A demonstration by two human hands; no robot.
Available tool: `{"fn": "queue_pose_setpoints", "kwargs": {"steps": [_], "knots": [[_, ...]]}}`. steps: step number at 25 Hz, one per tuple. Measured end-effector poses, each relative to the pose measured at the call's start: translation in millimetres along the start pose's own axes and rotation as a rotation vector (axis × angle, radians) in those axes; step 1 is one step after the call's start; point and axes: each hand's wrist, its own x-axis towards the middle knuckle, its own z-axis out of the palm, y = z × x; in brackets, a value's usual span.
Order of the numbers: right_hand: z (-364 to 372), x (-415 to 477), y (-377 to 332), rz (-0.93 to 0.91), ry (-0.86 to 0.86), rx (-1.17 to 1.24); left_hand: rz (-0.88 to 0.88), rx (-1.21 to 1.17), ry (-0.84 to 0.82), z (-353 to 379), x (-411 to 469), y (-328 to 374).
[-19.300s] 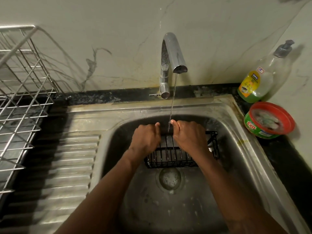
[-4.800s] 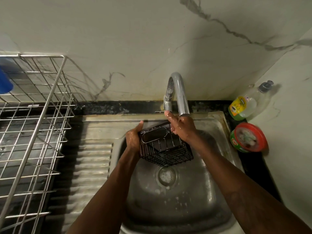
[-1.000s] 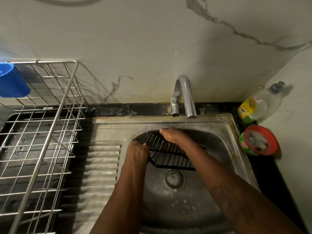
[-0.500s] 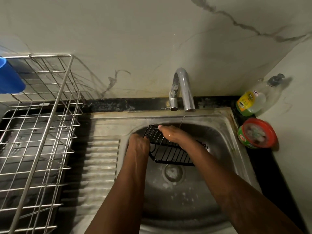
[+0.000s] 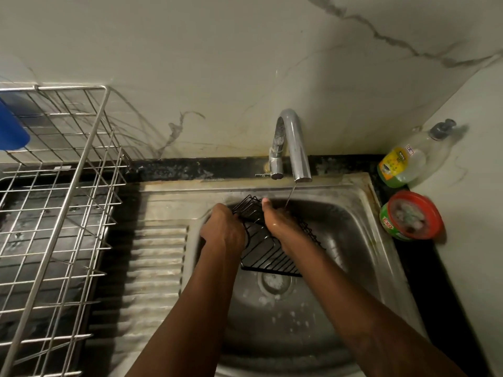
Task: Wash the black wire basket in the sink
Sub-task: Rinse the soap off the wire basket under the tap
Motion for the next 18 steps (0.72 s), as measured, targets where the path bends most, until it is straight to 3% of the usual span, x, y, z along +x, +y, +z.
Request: {"fn": "queue_pose_setpoints", "kwargs": {"steps": [3, 7, 10, 13, 16, 18], "knots": [[23, 8, 2, -0.029, 0.159, 0.101, -0.034, 0.012, 0.236, 6, 9, 0], [10, 62, 26, 0.082, 0.235, -0.006, -0.089, -0.077, 0.168, -1, 12, -4], [3, 119, 49, 0.15, 0.245, 0.014, -0.097, -0.123, 0.206, 4, 16, -10], [8, 81, 25, 0.22, 0.238, 0.023, -0.067, -0.053, 0.249, 10, 17, -6], [26, 23, -2, -0.02, 0.148, 0.008, -0.018, 0.022, 0.271, 12, 18, -1], [26, 26, 5, -0.031, 0.152, 0.008, -0.01, 0.003, 0.248, 11, 17, -1]]}}
